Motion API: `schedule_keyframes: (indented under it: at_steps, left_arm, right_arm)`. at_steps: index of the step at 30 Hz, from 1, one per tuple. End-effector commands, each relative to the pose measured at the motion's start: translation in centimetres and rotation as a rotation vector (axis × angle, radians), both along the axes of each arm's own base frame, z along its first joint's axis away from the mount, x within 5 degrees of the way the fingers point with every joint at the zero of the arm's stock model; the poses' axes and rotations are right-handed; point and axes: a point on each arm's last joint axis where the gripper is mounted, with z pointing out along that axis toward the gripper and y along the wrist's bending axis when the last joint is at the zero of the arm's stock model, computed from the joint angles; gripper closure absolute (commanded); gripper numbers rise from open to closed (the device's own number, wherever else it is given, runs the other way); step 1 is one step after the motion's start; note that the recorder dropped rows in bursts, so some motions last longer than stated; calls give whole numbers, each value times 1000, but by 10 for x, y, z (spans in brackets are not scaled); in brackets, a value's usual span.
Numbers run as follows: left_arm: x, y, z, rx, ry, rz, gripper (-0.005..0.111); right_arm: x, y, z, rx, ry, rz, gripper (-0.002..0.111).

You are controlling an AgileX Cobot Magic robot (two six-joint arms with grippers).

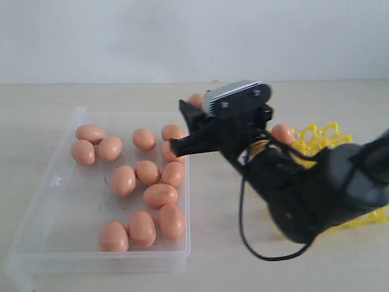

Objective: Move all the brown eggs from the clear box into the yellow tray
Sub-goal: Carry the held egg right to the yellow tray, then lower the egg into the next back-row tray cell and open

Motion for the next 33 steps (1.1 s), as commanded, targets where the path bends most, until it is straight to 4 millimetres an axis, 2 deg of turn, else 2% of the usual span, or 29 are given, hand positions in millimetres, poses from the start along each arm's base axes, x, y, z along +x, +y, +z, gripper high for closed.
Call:
schedule_keyframes:
  at_steps: [1,4,7,10,13,15,25,28,33]
  left_arm:
    - [0,0,-1,2,-2,-5,103]
    - [0,0,-1,2,-2,-5,103]
    - [0,0,-1,2,-2,-5,103]
    - [0,0,-1,2,-2,-5,103]
    - [0,0,-1,2,-2,-5,103]
    - [0,0,-1,2,-2,-5,103]
    - [0,0,-1,2,-2,-5,103]
    - [0,0,-1,2,-2,-5,103]
    - [0,0,-1,2,-2,-5,103]
  right_arm:
    - [-2,-72,13,22,18,13,108]
    - [-1,-125,10,34,76,-1,108]
    - [0,-161,6,41,133,45,108]
    - [2,-191,4,43,166,53,108]
    - [7,-212,-1,49,181,-5,108]
    - [11,-218,-8,48,198,-12,108]
    - [43,-221,-49,2,238,9,108]
    - [47,-219,-52,-12,231,21,108]
    - [61,-215,-44,-14,183,29,108]
